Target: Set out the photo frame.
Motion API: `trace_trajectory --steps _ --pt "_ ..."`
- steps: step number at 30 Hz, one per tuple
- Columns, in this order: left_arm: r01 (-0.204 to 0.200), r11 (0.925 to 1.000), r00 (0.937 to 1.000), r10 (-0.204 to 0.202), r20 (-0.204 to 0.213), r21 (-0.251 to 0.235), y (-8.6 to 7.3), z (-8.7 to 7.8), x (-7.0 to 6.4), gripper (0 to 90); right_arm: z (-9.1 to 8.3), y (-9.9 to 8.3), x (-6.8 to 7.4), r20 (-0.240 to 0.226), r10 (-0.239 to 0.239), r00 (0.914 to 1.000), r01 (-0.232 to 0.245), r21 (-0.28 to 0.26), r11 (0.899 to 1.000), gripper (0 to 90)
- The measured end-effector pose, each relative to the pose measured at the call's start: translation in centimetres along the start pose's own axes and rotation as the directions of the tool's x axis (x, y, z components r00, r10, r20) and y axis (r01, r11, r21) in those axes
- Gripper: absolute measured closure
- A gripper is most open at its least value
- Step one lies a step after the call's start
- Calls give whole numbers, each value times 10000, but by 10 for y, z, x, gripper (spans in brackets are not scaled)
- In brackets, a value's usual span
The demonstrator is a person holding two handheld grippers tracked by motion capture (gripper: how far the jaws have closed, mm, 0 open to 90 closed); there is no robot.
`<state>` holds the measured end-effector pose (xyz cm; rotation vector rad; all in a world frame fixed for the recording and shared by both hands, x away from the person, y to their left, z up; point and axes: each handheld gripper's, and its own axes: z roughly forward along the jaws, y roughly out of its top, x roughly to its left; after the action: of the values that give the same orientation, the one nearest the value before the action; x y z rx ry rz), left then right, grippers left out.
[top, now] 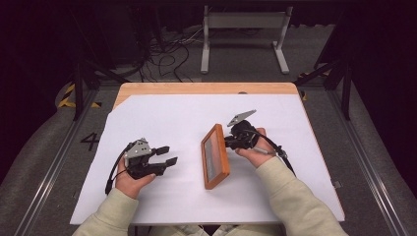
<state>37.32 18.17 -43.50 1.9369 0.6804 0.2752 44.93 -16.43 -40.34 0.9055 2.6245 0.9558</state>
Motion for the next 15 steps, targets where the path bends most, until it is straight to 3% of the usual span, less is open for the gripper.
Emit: trace_trajectory --steps 4,9,13,15 --pt "4 10000 10000 -4 -5 26 0 0 0 457 -25 1 0 188 112 9998 -103 -470 9988 740" --pt "-1 10000 10000 1 -7 31 0 0 0 457 -41 6 5 233 -80 9997 90 -435 9990 657" --pt "-57 10000 10000 57 -42 45 0 0 1 457 -56 14 12 218 -235 9995 243 -378 9990 563" --pt "-60 10000 10000 61 -49 53 0 0 1 457 -66 20 17 290 -214 9993 227 -437 9988 448"
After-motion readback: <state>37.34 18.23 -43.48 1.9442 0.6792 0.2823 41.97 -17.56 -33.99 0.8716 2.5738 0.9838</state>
